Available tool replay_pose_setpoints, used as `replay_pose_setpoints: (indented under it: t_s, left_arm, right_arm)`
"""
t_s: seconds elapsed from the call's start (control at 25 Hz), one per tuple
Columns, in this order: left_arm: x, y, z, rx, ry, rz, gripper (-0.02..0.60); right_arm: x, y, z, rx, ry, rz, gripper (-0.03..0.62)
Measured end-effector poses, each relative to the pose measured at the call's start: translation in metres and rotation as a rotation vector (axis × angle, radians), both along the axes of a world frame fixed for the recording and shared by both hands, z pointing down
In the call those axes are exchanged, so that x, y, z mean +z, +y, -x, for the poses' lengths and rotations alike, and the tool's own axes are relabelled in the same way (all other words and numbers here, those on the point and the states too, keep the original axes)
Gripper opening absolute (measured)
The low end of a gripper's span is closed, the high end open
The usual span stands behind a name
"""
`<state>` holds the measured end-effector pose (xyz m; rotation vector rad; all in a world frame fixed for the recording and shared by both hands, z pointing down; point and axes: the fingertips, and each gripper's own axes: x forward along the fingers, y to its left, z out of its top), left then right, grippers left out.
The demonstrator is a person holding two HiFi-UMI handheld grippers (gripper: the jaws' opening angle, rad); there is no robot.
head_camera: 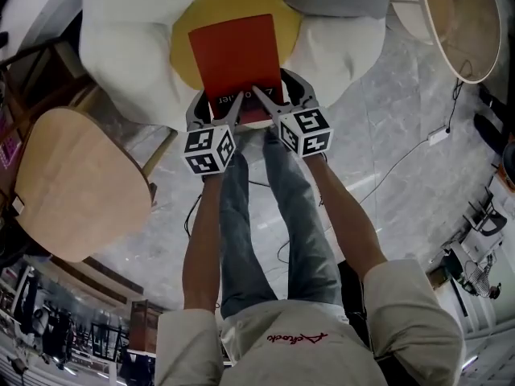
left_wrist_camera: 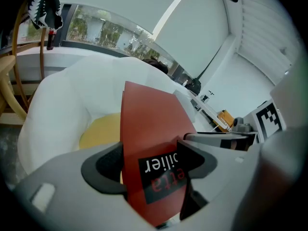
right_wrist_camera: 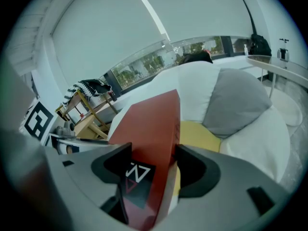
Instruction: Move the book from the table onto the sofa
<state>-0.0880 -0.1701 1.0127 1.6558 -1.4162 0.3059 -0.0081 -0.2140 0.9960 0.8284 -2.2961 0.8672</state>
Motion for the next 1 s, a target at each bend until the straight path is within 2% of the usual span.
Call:
replay_pose_setpoints:
  t_s: [0.52,1.0]
  left_arm:
    - [0.101,-0.031,0.005,-0.026,0.010,0.031,0.339]
    - [0.160,-0.043,0.007,-0.022,0.032,0.076,0.339]
  right_arm:
    - [0.102,-0.033,0.006,-0.022,0.032,0.046,0.296]
    - [0.160,-0.046,0.010,-0.041,0.072,0.082,0.296]
